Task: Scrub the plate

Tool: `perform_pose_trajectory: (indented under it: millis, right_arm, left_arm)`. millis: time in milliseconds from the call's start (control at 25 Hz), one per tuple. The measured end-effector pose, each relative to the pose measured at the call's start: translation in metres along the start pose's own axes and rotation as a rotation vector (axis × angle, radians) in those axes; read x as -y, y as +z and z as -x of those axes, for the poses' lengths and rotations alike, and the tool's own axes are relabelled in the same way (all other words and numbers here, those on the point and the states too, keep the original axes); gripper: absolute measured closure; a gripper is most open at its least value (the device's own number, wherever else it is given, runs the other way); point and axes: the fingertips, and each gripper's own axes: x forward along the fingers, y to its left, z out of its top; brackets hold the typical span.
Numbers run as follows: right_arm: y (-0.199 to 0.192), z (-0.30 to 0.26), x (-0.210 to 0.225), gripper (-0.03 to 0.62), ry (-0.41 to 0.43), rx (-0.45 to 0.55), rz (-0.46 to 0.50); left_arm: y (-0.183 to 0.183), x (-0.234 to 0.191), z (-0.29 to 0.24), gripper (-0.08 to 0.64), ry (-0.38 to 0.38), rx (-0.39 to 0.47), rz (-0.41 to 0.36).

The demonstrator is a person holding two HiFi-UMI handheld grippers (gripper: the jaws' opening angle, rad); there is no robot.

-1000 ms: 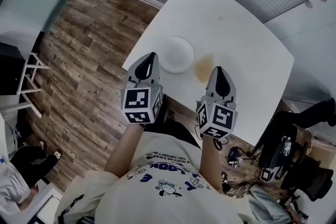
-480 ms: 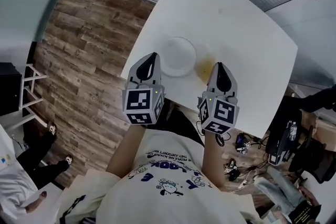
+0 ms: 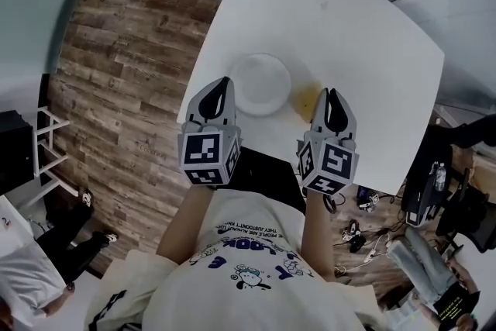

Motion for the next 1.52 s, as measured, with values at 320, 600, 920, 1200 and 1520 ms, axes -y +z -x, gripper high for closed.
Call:
perform_pose_trajectory:
  millis: [320, 600, 920, 1200, 1520]
  right_arm:
    - [-0.017, -0.005, 0.009, 0.509, 0.009, -0.058, 0.011]
    - [-0.035, -0.008, 0.009, 0.448, 0.055, -0.133, 0.014]
    - [-0.052, -0.008, 0.006, 0.443, 0.112, -0.186, 0.020]
    - [-0.065, -0.011, 0.009, 0.433, 0.138, -0.223, 0.006]
    - [-0.074, -0.017, 0.000, 0.431, 0.174, -0.259, 0.008]
  left_arm:
    - [-0.007, 0.014, -0.013, 0.529, -0.024, -0.030, 0.001]
    - [-0.013, 0.022, -0.017, 0.529, -0.020, -0.053, 0.006]
    - [-0.018, 0.029, -0.018, 0.529, -0.006, -0.065, 0.003]
    - [-0.025, 0.033, -0.020, 0.528, 0.008, -0.081, 0.007]
    - [-0.030, 0.034, -0.020, 0.528, 0.015, -0.092, 0.010]
